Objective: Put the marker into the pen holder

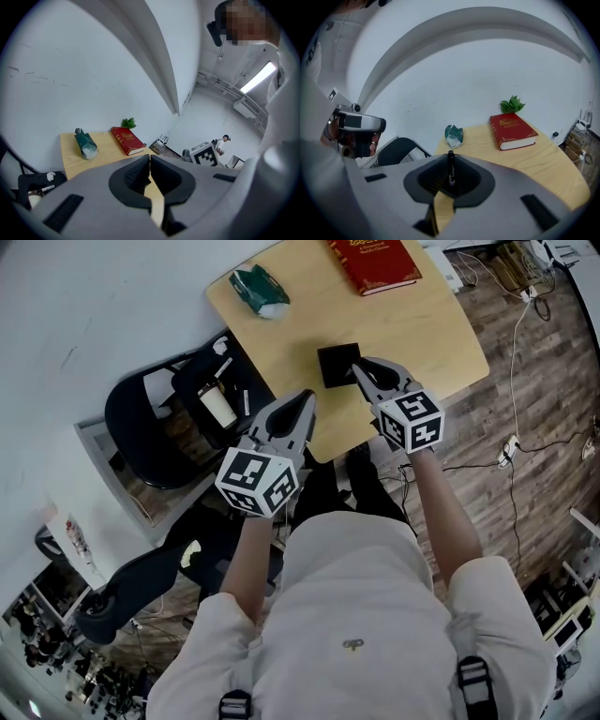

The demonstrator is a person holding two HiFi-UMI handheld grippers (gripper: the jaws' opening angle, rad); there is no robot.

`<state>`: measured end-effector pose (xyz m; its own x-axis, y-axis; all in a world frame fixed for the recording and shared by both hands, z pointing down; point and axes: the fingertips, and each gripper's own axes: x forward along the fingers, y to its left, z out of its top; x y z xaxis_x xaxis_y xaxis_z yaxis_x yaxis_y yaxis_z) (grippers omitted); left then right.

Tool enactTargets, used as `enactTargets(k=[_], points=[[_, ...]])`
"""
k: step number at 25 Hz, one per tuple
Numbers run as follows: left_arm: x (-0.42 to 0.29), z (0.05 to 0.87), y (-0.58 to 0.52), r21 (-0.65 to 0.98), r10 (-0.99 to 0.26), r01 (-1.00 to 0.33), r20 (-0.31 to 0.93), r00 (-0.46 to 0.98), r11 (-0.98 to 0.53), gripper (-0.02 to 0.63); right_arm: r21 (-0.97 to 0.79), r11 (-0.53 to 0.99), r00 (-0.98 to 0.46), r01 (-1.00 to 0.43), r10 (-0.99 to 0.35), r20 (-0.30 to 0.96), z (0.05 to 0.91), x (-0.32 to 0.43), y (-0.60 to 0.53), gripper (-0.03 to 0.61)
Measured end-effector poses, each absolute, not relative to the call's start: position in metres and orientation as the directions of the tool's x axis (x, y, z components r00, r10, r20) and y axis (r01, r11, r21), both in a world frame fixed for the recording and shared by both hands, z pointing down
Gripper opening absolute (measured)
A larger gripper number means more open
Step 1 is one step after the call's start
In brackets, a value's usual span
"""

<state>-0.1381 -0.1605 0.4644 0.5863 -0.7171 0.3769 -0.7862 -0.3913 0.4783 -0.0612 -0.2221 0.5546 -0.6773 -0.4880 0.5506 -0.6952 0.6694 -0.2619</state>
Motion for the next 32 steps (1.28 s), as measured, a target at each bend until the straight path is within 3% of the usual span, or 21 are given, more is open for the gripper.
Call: enactTargets(k=[32], points=[[-0.134,0.474,-0.167,0.506,-0.691,-0.759,0.372,0.620,-0.409,0.009,-0.220,0.700,-0.628,-0.679,-0.398,0.669,0.602,-0.076,-0.216,0.041]])
